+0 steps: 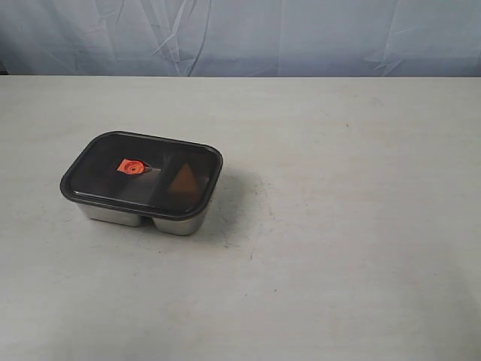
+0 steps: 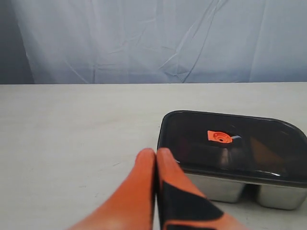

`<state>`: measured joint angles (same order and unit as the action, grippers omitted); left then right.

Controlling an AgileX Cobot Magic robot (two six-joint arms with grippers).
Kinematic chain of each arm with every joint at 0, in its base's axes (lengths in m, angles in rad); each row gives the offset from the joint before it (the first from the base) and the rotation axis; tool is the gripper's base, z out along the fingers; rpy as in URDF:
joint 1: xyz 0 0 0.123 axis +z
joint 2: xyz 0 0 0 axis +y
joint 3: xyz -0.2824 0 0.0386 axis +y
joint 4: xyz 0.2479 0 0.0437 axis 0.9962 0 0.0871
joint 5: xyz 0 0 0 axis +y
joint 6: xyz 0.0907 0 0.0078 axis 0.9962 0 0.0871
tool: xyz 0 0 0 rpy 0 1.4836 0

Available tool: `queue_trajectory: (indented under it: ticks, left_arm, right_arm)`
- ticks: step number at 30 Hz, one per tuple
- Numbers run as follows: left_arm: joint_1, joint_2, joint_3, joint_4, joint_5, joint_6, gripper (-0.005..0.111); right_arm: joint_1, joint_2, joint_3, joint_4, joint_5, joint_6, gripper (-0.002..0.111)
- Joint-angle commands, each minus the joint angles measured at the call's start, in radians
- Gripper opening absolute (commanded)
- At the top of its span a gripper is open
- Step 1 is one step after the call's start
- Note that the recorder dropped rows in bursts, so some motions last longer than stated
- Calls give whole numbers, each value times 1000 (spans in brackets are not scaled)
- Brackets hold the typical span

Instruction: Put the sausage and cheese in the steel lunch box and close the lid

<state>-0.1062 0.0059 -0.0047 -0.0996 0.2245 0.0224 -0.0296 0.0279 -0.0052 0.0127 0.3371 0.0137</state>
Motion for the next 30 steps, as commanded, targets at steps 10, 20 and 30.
queue_trajectory:
  ticks: [10, 20, 30]
  left_arm:
    - [4, -6, 5, 10, -17, -12, 0]
    - [4, -6, 5, 27, -17, -12, 0]
    - [4, -6, 5, 27, -17, -12, 0]
  right_arm:
    - [-4, -7, 5, 2, -9, -4, -1]
    - [-4, -7, 5, 1, -15, -4, -1]
    - [-4, -7, 5, 1, -15, -4, -1]
